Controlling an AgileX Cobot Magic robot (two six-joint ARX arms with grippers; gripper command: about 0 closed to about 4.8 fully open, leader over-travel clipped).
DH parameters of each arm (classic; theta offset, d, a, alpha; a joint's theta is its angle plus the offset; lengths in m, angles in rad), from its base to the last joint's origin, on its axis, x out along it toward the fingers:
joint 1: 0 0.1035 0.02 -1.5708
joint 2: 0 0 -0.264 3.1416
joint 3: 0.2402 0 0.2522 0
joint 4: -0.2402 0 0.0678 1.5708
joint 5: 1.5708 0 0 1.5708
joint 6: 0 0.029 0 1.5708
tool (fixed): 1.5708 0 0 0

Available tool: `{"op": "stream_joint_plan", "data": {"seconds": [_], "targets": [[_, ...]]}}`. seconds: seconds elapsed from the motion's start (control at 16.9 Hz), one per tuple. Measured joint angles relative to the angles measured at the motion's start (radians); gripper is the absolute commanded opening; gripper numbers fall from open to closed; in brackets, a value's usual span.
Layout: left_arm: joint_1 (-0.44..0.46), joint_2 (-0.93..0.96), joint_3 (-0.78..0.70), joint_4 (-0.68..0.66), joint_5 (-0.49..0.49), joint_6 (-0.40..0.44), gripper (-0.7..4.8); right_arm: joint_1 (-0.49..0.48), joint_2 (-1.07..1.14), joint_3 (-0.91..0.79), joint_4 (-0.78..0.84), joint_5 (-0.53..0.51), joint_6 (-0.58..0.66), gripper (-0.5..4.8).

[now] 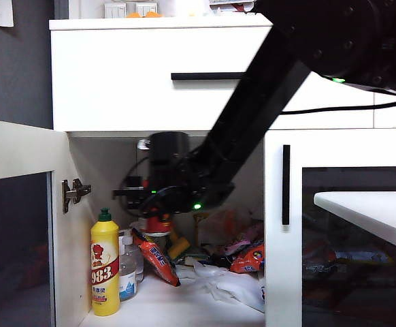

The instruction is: Open the left door of the white cabinet, pick up a can of beverage from the table on the right, place it inside the cabinet, and finally close the cabinet door.

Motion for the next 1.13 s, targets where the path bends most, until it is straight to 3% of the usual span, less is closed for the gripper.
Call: {"op": "stream_joint_plan", "data": {"seconds": [0.47,0.59,1.13], "targets": [[0.0,0.0,0.0,0.0,0.0,0.0,4.79,-0.011,0.0,0.0,-0.014,0.014,0.025,1.74],[0.0,0.0,0.0,0.0,0.0,0.0,4.79,-0.014,0.0,0.0,-0.015,0.016,0.025,1.36],[0.0,-0.016,0.0,-0.003,-0.011,0.0,4.79,0.017,0.0,0.0,-0.143,0.034,0.024,1.58]]}}
